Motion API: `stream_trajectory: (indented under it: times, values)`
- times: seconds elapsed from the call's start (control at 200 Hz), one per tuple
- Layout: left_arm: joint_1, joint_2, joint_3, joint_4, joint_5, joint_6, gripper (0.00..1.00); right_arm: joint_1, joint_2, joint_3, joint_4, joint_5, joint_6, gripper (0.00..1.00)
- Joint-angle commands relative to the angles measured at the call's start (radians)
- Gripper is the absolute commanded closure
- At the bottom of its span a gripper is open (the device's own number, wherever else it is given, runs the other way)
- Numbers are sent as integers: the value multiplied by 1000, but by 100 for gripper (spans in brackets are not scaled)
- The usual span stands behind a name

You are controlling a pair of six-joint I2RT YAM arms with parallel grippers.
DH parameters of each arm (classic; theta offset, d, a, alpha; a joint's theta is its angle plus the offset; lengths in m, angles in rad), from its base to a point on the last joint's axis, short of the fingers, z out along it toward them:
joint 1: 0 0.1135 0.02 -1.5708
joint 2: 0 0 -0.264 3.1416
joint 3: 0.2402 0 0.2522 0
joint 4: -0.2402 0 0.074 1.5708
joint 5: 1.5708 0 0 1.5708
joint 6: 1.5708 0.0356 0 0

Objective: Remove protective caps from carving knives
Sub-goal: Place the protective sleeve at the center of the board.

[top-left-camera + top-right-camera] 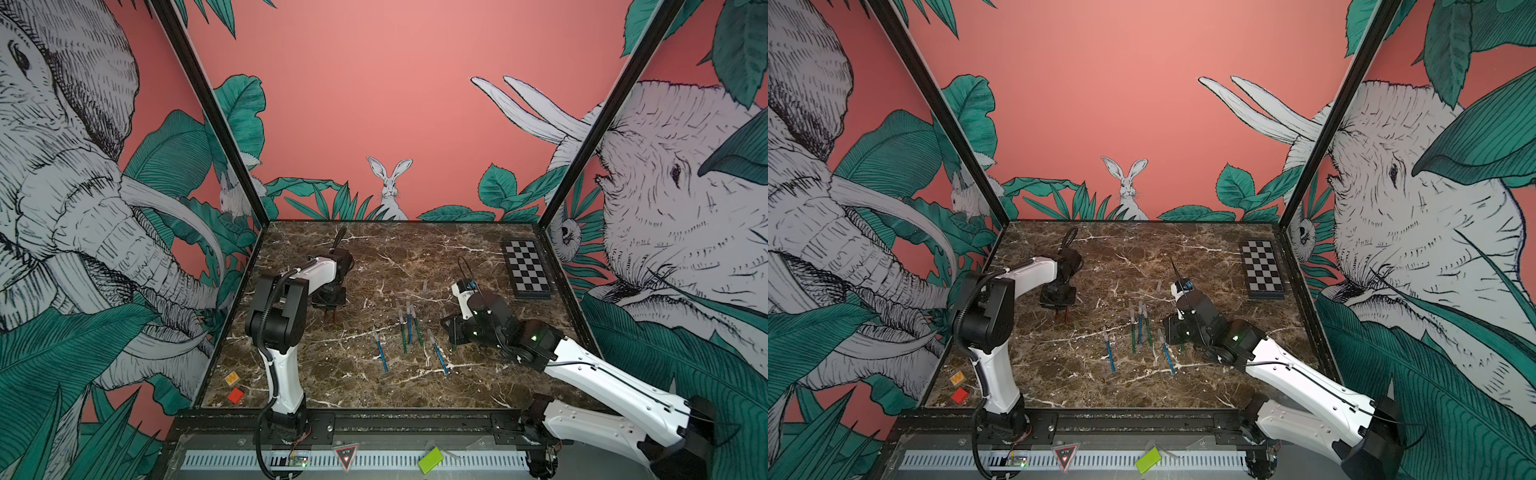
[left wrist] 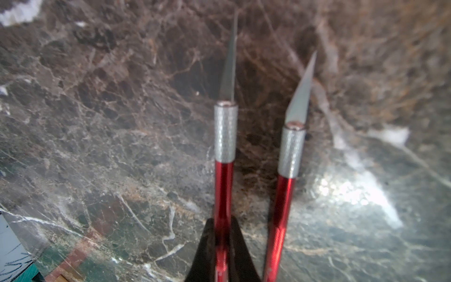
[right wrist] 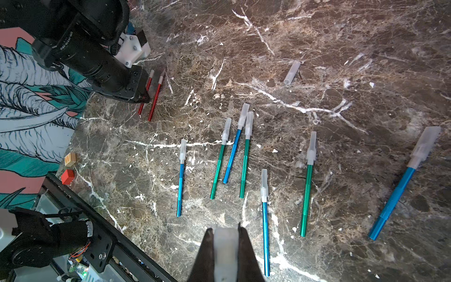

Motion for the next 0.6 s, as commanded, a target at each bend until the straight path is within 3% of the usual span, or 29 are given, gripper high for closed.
stream_trajectory:
  times: [0.0, 0.595]
  values:
    - [-5, 12, -47, 28, 30, -27, 100, 3, -11, -6, 3, 14, 7, 100]
    - [-14, 17, -47, 15, 37, -22, 100, 5, -28, 17, -20, 21, 8, 100]
